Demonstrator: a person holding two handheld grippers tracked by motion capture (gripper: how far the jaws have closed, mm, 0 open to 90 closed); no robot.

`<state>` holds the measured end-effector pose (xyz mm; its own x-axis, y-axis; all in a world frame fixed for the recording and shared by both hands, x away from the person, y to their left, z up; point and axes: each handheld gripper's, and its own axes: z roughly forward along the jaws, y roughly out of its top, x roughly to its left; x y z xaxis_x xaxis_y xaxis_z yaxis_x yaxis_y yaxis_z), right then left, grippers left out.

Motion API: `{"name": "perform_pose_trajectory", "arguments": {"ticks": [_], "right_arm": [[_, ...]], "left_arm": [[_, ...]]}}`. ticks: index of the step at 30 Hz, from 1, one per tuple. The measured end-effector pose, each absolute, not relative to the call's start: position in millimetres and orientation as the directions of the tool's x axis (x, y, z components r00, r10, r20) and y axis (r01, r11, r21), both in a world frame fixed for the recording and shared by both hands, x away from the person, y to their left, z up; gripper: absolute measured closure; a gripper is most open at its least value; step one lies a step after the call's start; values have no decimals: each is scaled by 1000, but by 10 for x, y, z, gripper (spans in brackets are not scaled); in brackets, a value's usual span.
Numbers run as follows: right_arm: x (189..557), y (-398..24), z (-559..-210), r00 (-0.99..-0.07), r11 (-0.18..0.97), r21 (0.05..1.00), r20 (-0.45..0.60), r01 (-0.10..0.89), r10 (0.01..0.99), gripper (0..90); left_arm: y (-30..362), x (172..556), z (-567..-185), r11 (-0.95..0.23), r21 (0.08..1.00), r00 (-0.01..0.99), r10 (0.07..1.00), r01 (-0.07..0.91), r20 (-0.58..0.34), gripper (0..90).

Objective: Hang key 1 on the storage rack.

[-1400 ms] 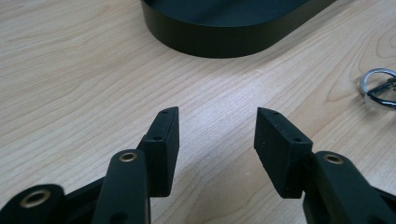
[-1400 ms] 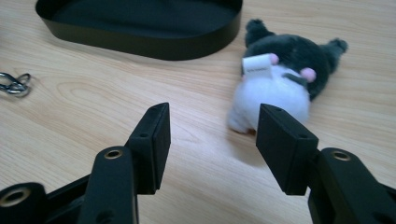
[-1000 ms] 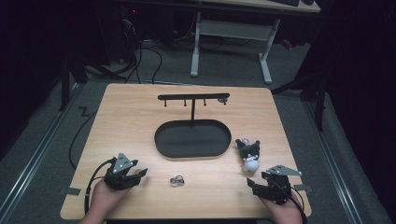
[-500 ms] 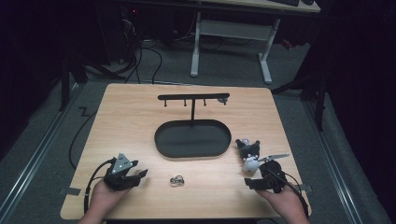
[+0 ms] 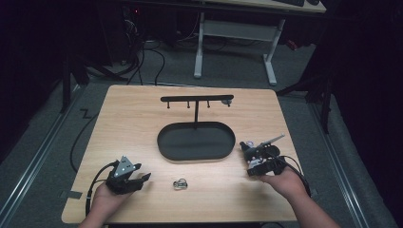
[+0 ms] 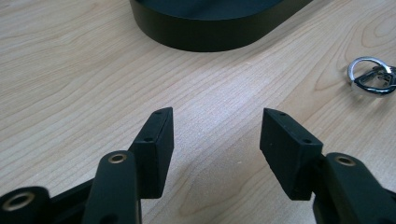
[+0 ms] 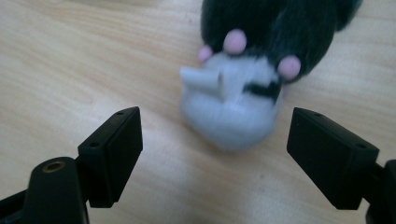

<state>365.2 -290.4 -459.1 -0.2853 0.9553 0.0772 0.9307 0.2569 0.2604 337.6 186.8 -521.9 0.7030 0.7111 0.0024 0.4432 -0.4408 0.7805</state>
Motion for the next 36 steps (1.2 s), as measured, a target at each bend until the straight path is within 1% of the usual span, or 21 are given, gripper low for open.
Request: {"name": "perform_pose_trajectory", "arguments": {"ticks": [1, 2, 4, 5, 6, 9, 11, 14, 15, 17, 18, 19, 21, 26, 30, 33, 36], "right_arm": [[3691, -2905, -4594, -285, 258, 253, 77, 932, 955, 178], [3792, -2903, -4600, -266, 244, 231, 70, 942, 961, 176], [3841, -2910, -4612, -261, 239, 230, 69, 943, 963, 176], [3932, -2925, -4635, -228, 207, 207, 84, 956, 970, 169], [3932, -2925, -4635, -228, 207, 207, 84, 956, 970, 169], [4038, -2923, -4704, -207, 189, 169, 101, 967, 973, 171], [4090, -2908, -4766, -192, 179, 145, 80, 973, 978, 185], [4111, -2910, -4796, -182, 171, 130, 77, 977, 980, 208], [4121, -2925, -4822, -164, 153, 124, 86, 980, 983, 245], [4122, -2930, -4835, -158, 146, 123, 90, 982, 983, 249], [4120, -2929, -4842, -155, 145, 115, 92, 983, 984, 276], [4117, -2933, -4857, -165, 155, 114, 92, 981, 982, 308], [4116, -2933, -4862, -166, 155, 113, 95, 981, 981, 326], [4107, -2910, -4861, -186, 176, 121, 78, 977, 979, 459], [4089, -2893, -4829, -204, 195, 128, 61, 972, 977, 483], [4054, -2888, -4683, -241, 235, 128, 39, 964, 970, 487], [4029, -2883, -4588, -253, 245, 133, 44, 960, 967, 487]], "left_arm": [[1870, 3376, -5218, -441, 780, 703, 711, 443, 3, 453], [1871, 3378, -5220, -442, 781, 703, 711, 442, 4, 453], [1872, 3378, -5219, -444, 779, 704, 710, 442, 5, 453], [1871, 3377, -5220, -445, 779, 706, 708, 441, 6, 452], [1871, 3377, -5220, -445, 779, 706, 708, 441, 6, 452], [1869, 3375, -5223, -447, 780, 708, 706, 437, 8, 452], [1868, 3374, -5223, -451, 779, 711, 703, 436, 9, 452], [1866, 3373, -5223, -452, 779, 713, 702, 434, 10, 452], [1866, 3373, -5223, -453, 779, 713, 701, 433, 11, 451], [1866, 3371, -5223, -454, 778, 714, 700, 433, 11, 451], [1865, 3371, -5223, -455, 778, 714, 700, 432, 12, 451], [1862, 3368, -5223, -456, 778, 715, 699, 432, 12, 451], [1861, 3367, -5222, -457, 777, 715, 699, 433, 13, 451], [1859, 3366, -5224, -458, 778, 716, 698, 430, 16, 451], [1861, 3367, -5224, -459, 777, 716, 698, 431, 15, 451], [1859, 3365, -5224, -460, 777, 717, 697, 430, 16, 451], [1855, 3364, -5224, -459, 779, 718, 696, 428, 16, 450]]}}
